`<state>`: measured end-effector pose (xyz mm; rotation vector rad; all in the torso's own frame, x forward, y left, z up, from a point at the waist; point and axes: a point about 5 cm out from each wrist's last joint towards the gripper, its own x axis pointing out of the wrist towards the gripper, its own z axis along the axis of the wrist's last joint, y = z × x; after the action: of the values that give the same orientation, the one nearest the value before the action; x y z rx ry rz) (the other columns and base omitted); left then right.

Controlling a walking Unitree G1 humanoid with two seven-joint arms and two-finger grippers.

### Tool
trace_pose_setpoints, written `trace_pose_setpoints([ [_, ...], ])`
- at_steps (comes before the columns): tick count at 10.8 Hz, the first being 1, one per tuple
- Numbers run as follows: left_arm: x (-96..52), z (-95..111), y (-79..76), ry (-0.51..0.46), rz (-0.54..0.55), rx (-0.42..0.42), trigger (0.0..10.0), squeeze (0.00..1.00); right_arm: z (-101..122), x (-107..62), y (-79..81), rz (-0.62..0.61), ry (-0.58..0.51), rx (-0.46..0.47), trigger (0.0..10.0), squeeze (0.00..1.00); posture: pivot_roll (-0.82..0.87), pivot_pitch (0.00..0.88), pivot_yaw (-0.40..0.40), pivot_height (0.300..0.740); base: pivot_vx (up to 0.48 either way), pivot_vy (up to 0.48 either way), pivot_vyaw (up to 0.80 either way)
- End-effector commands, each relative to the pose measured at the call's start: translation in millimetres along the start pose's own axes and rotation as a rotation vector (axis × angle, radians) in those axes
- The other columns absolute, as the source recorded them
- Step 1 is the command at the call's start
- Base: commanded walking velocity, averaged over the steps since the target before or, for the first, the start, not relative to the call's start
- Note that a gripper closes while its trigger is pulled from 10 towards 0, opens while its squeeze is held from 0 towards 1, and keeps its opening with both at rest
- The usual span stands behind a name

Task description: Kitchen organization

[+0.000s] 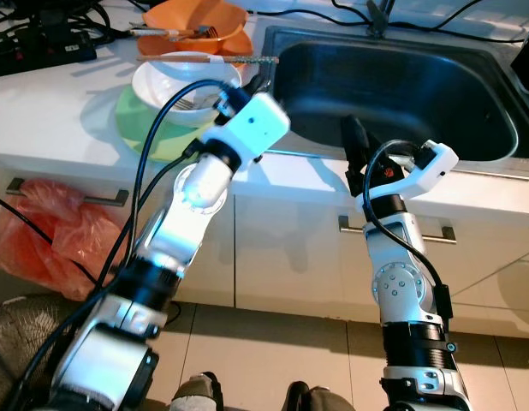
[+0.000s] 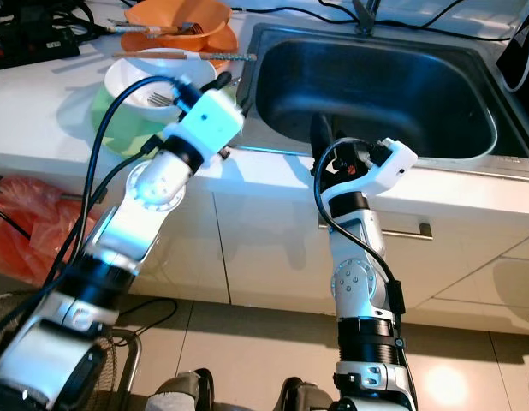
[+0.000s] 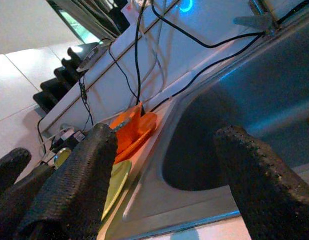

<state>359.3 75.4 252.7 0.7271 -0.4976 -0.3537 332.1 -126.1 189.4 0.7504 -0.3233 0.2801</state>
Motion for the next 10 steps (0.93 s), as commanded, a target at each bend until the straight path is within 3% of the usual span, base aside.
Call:
trace_pose_setpoints([
  [1,3.4,2,-2.3,-0.01,-0.002,0.046,10.0,0.0,5,2.2,4.3,0.017,-0.019,0.002,10.0,0.0,0.12,0.162,-0.049,0.74,0.0,0.0,0.0],
  [3,11.3,1,-1.4,0.014,0.007,0.131,10.0,0.0,5,2.7,5.0,0.019,-0.017,0.006,10.0,0.0,0.12,0.161,-0.047,0.74,0.0,0.0,0.0],
  [10,23.3,-10,-0.7,0.087,0.022,0.201,10.0,0.0,3,4.4,7.7,0.027,-0.016,0.013,10.0,0.0,0.11,0.155,-0.046,0.74,0.0,0.0,0.0],
])
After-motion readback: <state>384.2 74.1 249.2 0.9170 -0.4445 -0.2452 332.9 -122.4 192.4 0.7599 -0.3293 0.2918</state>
